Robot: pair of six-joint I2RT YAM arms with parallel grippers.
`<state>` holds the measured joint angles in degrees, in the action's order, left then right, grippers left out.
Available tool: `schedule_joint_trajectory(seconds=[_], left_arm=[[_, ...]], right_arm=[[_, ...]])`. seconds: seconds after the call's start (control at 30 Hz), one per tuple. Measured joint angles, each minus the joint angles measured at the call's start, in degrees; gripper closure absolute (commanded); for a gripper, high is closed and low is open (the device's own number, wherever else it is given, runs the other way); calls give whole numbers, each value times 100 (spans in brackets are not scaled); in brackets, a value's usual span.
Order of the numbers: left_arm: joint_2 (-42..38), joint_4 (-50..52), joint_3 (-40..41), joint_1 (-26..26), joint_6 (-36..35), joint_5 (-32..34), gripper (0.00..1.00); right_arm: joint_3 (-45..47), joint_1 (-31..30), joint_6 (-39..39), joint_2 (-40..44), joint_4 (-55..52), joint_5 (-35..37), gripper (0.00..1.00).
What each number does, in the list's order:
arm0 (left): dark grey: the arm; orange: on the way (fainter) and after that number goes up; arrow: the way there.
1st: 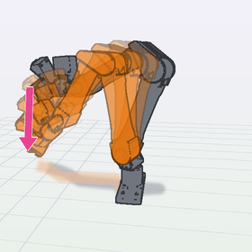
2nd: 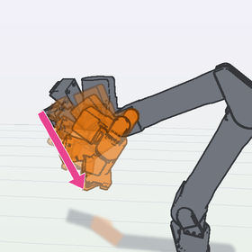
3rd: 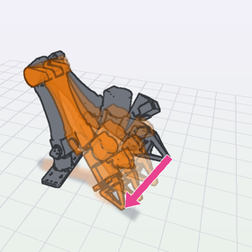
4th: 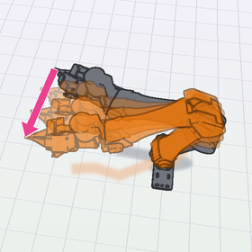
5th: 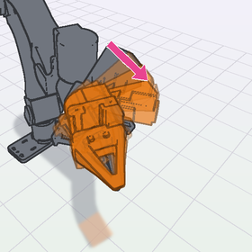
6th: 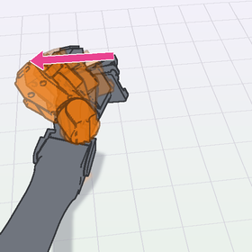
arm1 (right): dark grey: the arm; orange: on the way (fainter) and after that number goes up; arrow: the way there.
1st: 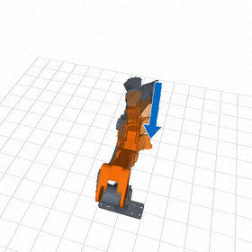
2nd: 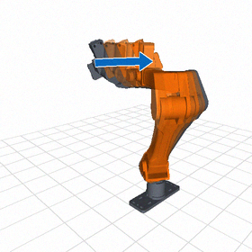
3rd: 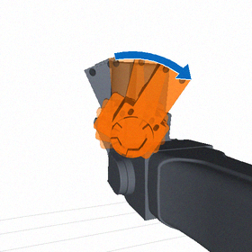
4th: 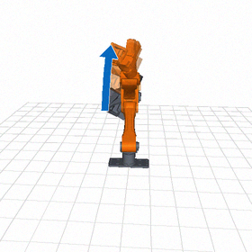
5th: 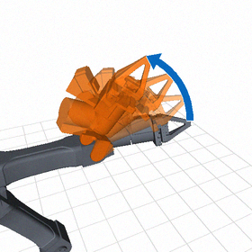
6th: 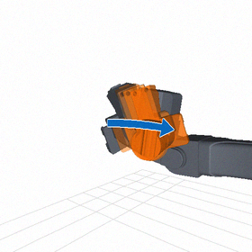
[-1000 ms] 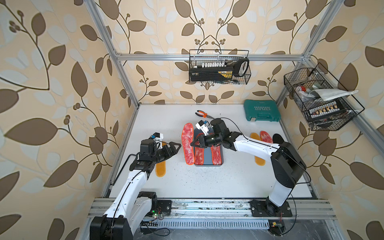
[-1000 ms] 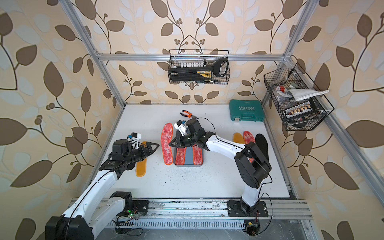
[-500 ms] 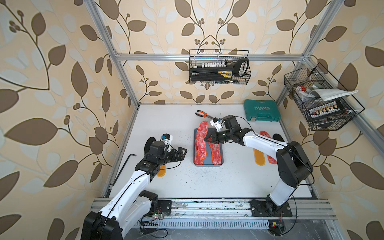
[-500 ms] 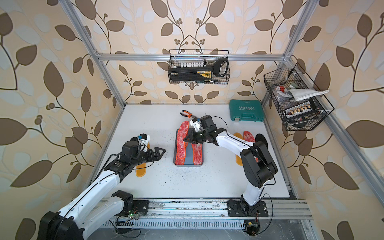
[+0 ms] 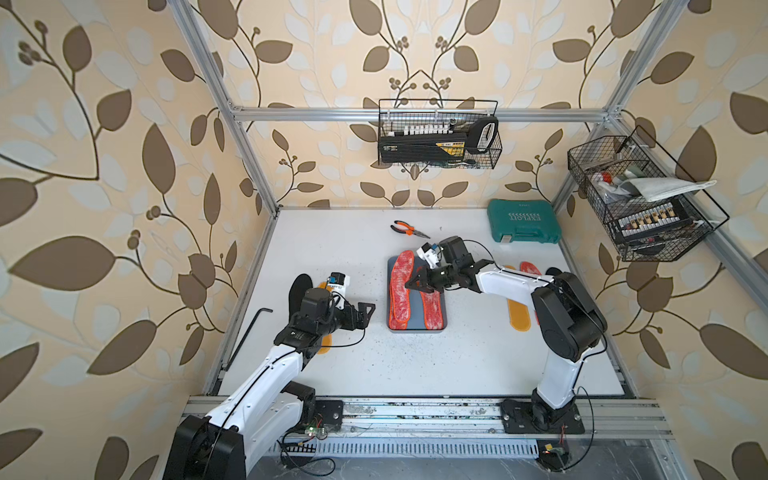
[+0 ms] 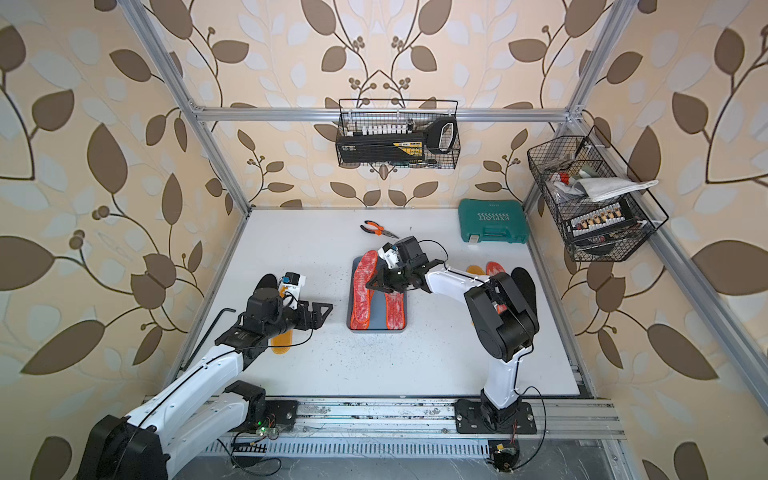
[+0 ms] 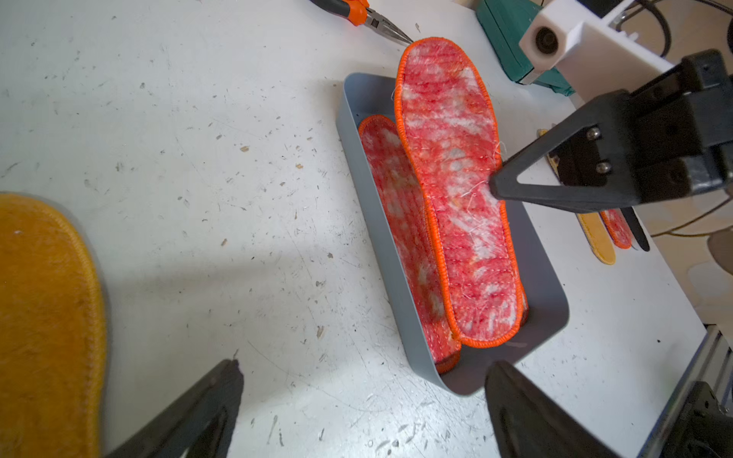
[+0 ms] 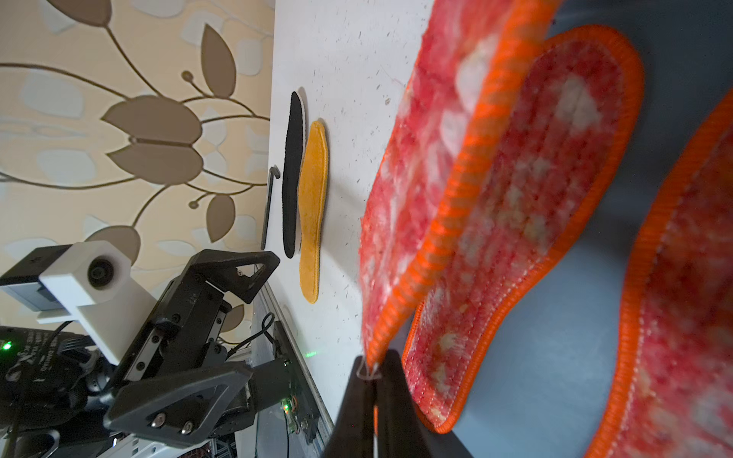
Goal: Put the insoles into the storage box
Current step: Place the insole in the storage box.
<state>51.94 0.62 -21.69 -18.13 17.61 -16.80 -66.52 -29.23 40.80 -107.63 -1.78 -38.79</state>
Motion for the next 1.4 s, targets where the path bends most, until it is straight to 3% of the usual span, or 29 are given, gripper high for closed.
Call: schedule_joint_trajectory(seconds=[0.77, 1.1, 1.4], left_arm=[[24, -210, 105, 0, -7, 179, 1], [63, -205, 105, 0, -7, 195, 1], [70, -205, 105, 0, -4, 234, 1]], right_arm=[[9, -127, 52, -466, 175, 98, 100], [-404, -214, -273, -752, -592, 420, 100], [-573, -229, -527, -776, -1158, 743, 79]])
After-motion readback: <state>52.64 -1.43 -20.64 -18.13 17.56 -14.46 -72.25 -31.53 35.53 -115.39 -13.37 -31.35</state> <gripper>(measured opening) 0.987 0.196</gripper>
